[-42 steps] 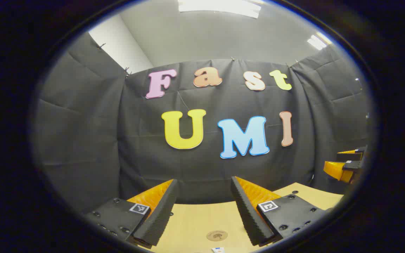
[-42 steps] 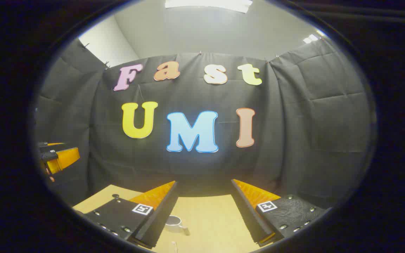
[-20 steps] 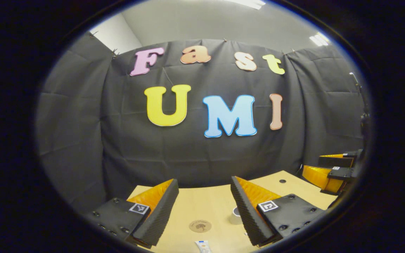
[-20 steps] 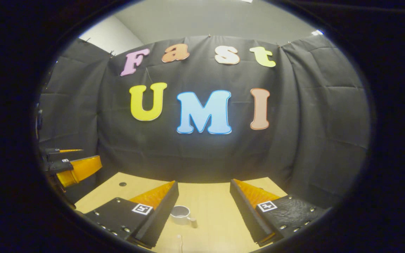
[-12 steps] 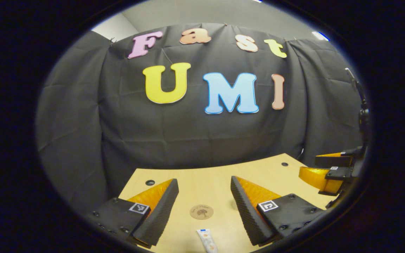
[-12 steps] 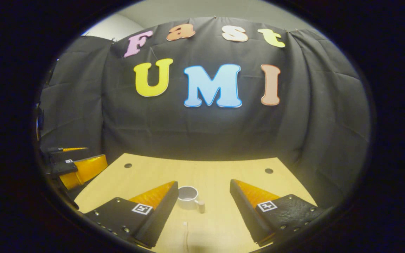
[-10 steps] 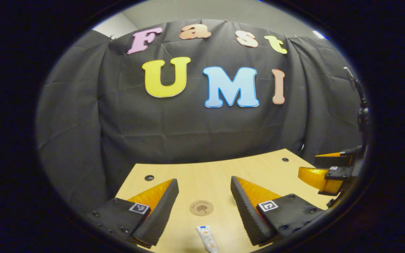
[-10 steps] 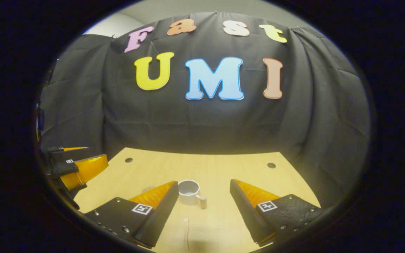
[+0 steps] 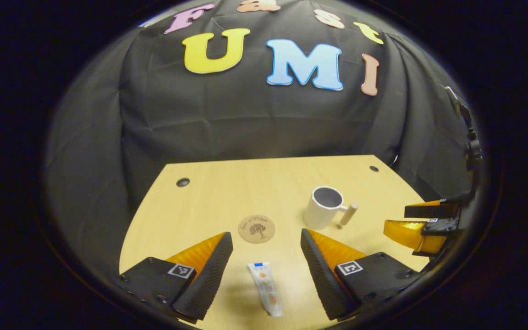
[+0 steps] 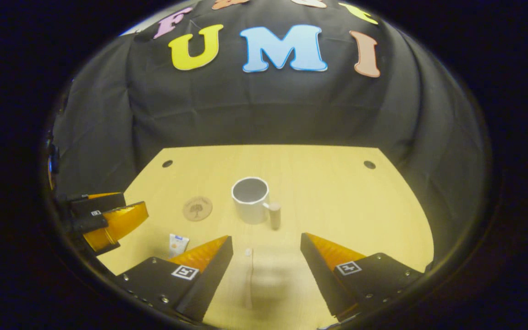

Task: Put the toothbrush and toothpaste on the desktop into the cup, then pick up the cup and place it on the coaster on the desktop.

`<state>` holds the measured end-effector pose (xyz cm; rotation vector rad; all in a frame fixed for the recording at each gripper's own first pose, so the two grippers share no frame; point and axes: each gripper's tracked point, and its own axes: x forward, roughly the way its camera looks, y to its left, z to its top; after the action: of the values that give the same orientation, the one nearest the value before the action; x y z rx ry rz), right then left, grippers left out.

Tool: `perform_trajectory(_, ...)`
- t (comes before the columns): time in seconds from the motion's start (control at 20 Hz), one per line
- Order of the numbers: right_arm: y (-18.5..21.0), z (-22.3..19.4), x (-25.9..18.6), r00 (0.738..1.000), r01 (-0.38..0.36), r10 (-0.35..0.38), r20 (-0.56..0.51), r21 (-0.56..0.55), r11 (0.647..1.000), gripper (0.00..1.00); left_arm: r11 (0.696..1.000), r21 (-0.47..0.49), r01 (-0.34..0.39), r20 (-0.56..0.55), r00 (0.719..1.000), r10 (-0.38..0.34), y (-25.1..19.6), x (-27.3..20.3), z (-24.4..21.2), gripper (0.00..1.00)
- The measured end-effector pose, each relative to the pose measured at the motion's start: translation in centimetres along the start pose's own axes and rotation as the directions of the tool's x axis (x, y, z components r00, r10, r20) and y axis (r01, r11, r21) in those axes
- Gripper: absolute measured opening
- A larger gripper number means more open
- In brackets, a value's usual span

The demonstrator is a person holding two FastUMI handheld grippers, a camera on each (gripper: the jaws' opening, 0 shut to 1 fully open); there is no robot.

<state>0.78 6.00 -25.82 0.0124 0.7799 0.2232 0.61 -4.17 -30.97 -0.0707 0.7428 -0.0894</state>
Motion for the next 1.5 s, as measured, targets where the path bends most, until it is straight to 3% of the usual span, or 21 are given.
perform_trajectory(0.2, 0.2, -4.0, 2.1, 0.990, 0.001, -0.002, -0.141, -0.005, 1.000, 0.89, 1.000, -0.018, -0.011, -0.149, 0.989, 0.009, 0.6, 2.2, -5.0, 0.96)
perform_trajectory(0.3, 0.2, -5.6, 2.8, 0.979, 0.002, -0.005, -0.202, -0.016, 1.000, 0.93, 1.000, -0.022, -0.014, -0.195, 0.981, 0.009, 0.4, 3.1, -6.6, 0.95)
perform_trajectory(0.65, 1.0, -11.4, 5.0, 0.903, -0.026, 0.001, -0.429, -0.052, 0.998, 0.93, 0.999, -0.027, -0.025, -0.393, 0.920, 0.012, 0.6, 5.1, -12.9, 0.95)
perform_trajectory(1.0, 1.7, -14.1, 6.3, 0.841, -0.039, -0.029, -0.540, -0.114, 0.993, 0.93, 0.998, -0.014, -0.055, -0.535, 0.844, 0.039, 1.5, 5.5, -16.9, 0.98)
perform_trajectory(1.3, 1.8, -16.4, 7.1, 0.798, -0.036, -0.046, -0.601, -0.124, 0.992, 0.93, 0.997, -0.006, -0.075, -0.603, 0.796, 0.056, 1.6, 5.6, -19.3, 0.98)
perform_trajectory(1.5, 1.9, -16.3, 7.4, 0.792, -0.027, -0.042, -0.609, -0.104, 0.994, 0.92, 0.998, -0.016, -0.068, -0.607, 0.793, 0.044, 1.1, 5.8, -19.0, 0.96)
